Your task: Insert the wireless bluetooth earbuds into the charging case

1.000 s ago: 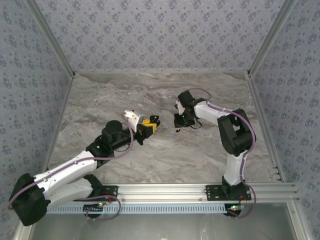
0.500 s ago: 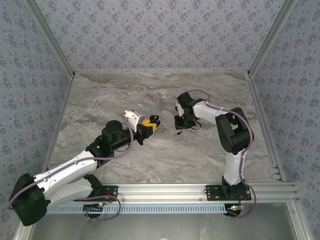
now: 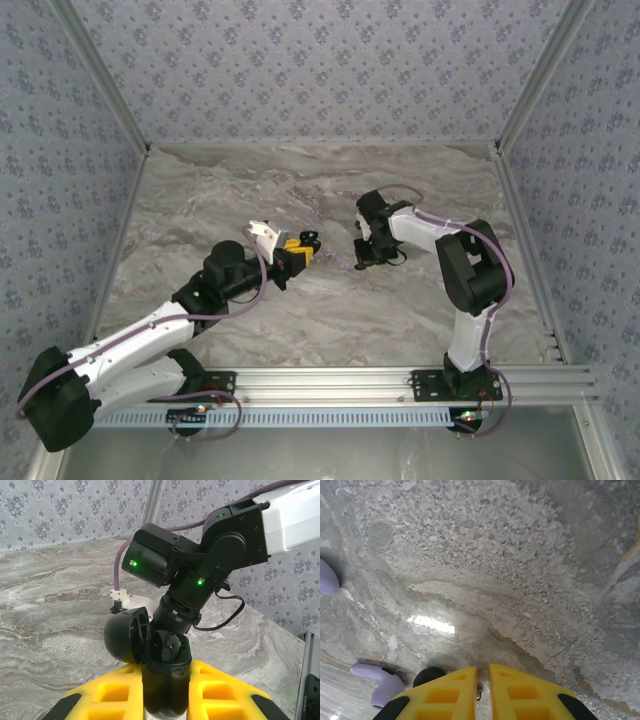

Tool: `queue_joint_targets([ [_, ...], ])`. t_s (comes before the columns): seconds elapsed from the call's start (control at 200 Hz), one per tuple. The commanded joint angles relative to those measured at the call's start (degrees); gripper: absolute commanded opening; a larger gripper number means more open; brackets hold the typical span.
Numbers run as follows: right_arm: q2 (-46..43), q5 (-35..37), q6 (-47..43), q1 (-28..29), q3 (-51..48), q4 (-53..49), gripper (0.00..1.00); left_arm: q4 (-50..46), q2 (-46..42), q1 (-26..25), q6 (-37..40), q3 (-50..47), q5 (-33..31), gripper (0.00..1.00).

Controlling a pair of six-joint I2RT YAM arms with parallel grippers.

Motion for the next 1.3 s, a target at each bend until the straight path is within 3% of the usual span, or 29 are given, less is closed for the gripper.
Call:
queue_joint_targets([
  [0.0, -1.8, 0.6, -1.0, 1.0, -0.6, -4.0, 0.15, 1.7, -0.4, -0.3, -0.7, 0.9, 0.8, 0.12],
  [0.6, -6.6, -0.1, -1.5, 2.9, -0.2, -4.6, 0.21, 2.3, 0.2, -0.2, -1.1, 0.4, 0.8, 0.12],
  [0.885, -1.4, -1.5, -4.3, 2.6, 4.6, -6.4, 0.30, 2.9, 0.6, -0.3, -1.4, 0.3, 0.7, 0.12],
  [1.294, 4.1, -4.2, -5.9, 2.6, 6.9, -7.5, 0.31, 2.9, 0.8, -0.3, -1.3, 0.3, 0.4, 0.12],
])
